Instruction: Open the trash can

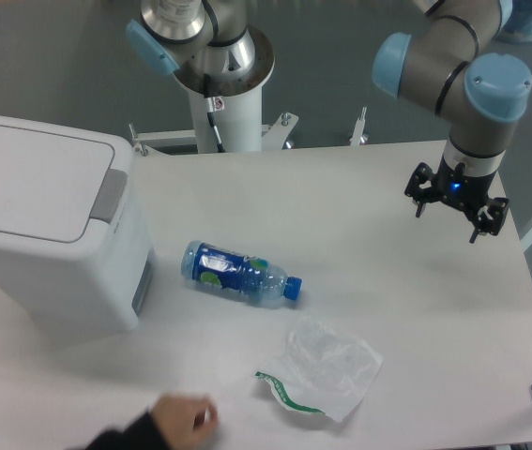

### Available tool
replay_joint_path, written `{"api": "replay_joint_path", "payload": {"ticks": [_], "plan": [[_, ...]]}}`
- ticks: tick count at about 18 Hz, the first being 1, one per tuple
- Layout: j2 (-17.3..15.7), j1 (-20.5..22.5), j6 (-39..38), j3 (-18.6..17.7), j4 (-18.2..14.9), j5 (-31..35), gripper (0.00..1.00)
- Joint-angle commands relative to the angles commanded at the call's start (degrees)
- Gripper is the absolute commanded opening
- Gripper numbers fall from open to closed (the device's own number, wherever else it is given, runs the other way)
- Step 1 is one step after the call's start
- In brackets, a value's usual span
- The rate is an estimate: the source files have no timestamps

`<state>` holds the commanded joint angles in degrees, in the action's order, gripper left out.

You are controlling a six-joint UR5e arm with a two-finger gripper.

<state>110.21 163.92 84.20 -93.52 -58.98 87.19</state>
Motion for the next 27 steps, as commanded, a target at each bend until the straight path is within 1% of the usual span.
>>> {"api": "replay_joint_path", "payload": {"ticks": [3, 6, 7, 12, 14, 17, 23, 27], "plan": [[-0.09, -0.26, 0.0, 0.0, -0.09, -0.44, 1.0], [-0.18, -0.35, -0.17, -1.93, 0.09, -1.14, 1.0], [-0.35, -0.35, -1.31, -2.02, 0.0, -1.93, 1.0], [-3.42, -1.05, -8.43, -3.16, 0.44, -3.95, 1.0], [-3.52, -1.05, -8.79, -3.86, 0.62, -6.23, 1.0], [-3.34, -0.44, -8.7, -3.87, 0.62, -7.64, 1.0], [-3.25, -0.35, -8.7, -3.78, 0.53, -7.73, 1.0], [-3.52, -0.61, -8.88, -2.99, -0.78, -7.38, 1.0]]}}
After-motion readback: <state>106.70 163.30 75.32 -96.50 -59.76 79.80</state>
